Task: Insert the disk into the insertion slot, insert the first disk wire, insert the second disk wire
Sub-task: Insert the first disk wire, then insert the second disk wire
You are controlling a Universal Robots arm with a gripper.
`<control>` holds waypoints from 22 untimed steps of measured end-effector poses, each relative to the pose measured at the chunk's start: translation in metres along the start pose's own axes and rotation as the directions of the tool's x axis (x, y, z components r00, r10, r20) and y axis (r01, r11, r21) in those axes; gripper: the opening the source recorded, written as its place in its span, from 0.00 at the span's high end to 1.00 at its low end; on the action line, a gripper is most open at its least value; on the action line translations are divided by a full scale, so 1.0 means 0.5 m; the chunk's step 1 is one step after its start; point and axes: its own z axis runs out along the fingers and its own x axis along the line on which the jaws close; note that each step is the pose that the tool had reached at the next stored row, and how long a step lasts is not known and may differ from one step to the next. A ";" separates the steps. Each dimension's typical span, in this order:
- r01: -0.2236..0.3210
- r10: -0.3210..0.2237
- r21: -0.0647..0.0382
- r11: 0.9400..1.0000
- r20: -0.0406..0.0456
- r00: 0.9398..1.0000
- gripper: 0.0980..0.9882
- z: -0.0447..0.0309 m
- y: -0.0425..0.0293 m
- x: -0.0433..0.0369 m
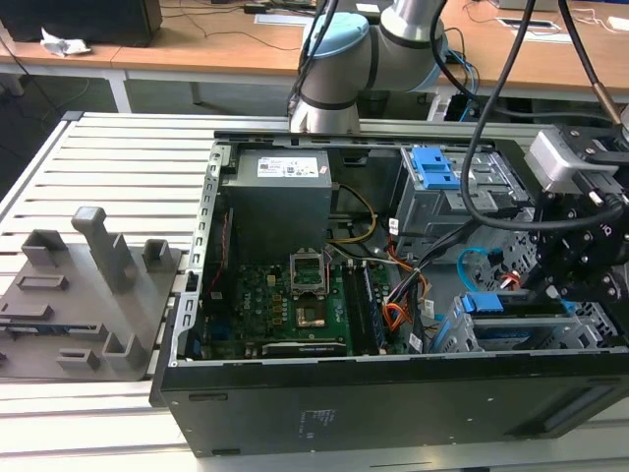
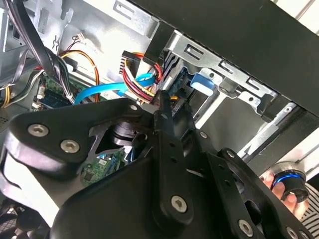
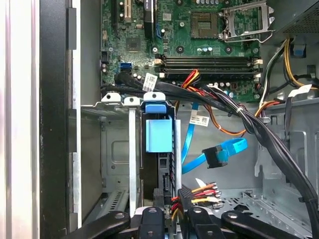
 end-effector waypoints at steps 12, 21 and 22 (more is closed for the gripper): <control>0.000 0.000 0.000 1.000 -0.006 1.000 0.99 -0.088 0.030 -0.010; 0.000 0.000 0.000 1.000 -0.007 1.000 0.99 -0.086 0.059 -0.010; 0.000 0.000 0.000 1.000 -0.006 1.000 0.99 -0.086 0.059 -0.010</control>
